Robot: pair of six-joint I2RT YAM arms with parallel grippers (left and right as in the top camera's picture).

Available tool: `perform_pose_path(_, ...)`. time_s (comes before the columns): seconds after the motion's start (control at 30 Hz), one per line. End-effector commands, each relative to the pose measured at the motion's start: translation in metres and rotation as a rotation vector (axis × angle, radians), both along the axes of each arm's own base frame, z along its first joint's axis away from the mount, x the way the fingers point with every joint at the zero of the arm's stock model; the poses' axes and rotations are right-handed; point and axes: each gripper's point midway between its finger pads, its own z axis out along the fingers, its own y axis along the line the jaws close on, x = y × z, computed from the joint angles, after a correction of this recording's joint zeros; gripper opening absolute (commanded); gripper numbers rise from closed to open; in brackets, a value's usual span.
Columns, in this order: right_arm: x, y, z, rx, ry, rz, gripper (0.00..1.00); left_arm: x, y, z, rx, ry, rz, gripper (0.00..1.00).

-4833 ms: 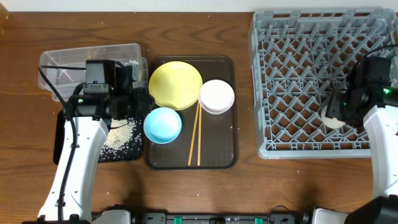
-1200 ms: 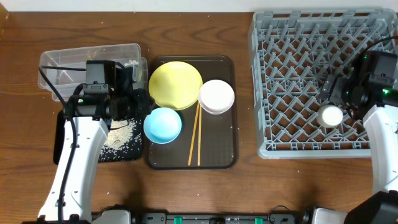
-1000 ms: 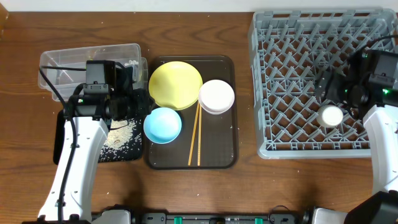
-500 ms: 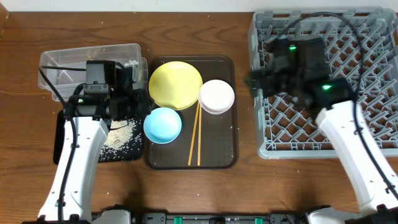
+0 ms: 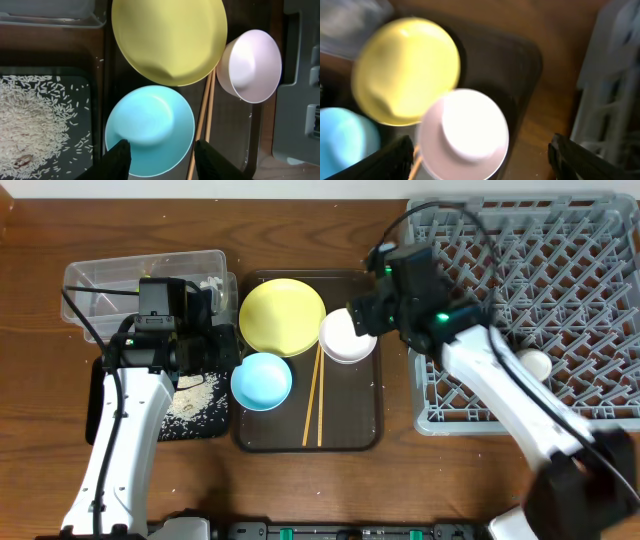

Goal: Sort waste into correct bins and load items into the dishwasher rack
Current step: 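Reach the right gripper to the pink bowl and grasp its rim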

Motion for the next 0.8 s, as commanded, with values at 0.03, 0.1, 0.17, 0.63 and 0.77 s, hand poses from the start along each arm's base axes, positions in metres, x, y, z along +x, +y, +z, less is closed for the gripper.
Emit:
perform_pose_path(0.03, 0.008, 0.002, -0.041, -0.027, 0.074, -0.059, 0.78, 0.001, 0.003, 0.004, 0.013, -0.013, 0.004, 0.45)
perform_pose_path(0.1, 0.007, 0.002, -0.06, -0.038, 0.117, -0.074, 0.75, 0.001, 0.003, 0.004, 0.013, -0.013, 0.004, 0.45)
perform_pose_path(0.17, 0.005, 0.001, -0.081, -0.053, 0.165, -0.09, 0.69, 0.001, 0.003, 0.004, 0.013, -0.013, 0.005, 0.46)
perform_pose_path(0.63, 0.0, -0.002, -0.127, -0.093, 0.259, -0.113, 0.19, -0.002, 0.043, -0.007, 0.202, 0.033, 0.164, 0.61)
perform_pose_path(0.77, 0.005, -0.004, -0.12, -0.091, 0.242, -0.124, 0.01, -0.005, 0.061, -0.008, 0.276, 0.047, 0.246, 0.63)
